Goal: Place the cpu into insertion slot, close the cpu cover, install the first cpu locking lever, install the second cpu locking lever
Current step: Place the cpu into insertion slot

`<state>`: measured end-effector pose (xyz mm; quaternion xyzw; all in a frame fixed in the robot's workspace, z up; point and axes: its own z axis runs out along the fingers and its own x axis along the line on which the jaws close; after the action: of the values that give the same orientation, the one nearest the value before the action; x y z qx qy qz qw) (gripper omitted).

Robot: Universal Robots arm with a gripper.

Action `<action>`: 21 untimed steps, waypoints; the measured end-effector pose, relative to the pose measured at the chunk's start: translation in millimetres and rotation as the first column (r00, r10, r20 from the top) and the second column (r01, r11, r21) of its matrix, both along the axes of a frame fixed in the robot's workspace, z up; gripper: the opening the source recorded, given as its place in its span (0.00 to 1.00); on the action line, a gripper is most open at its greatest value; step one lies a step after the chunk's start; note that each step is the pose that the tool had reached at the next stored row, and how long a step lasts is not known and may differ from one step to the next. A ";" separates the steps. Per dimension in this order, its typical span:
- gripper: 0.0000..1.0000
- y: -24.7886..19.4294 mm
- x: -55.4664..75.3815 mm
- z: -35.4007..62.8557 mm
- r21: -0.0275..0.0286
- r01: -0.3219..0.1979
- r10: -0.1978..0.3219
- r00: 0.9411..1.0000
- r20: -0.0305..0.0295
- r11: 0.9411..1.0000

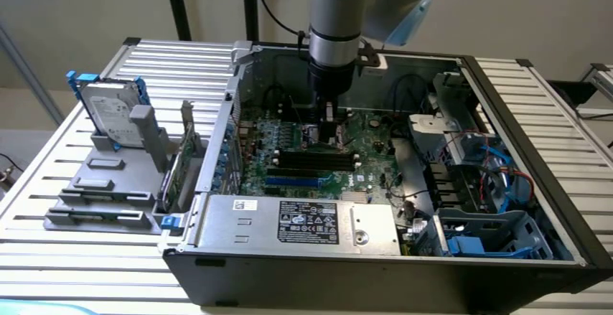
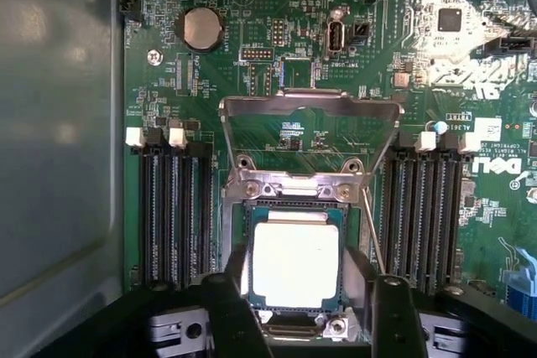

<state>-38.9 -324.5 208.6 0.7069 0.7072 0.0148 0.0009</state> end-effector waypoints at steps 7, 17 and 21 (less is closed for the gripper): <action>0.24 -4.5 -8.5 6.4 0.000 -0.001 0.001 1.000 0.000 1.000; 0.11 -9.4 -44.3 16.6 0.000 -0.001 0.001 1.000 0.002 1.000; 0.11 -9.6 -47.9 19.1 0.000 -0.001 0.001 1.000 0.002 1.000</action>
<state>-86.8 -334.1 227.7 0.7065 0.7076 0.0156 0.0017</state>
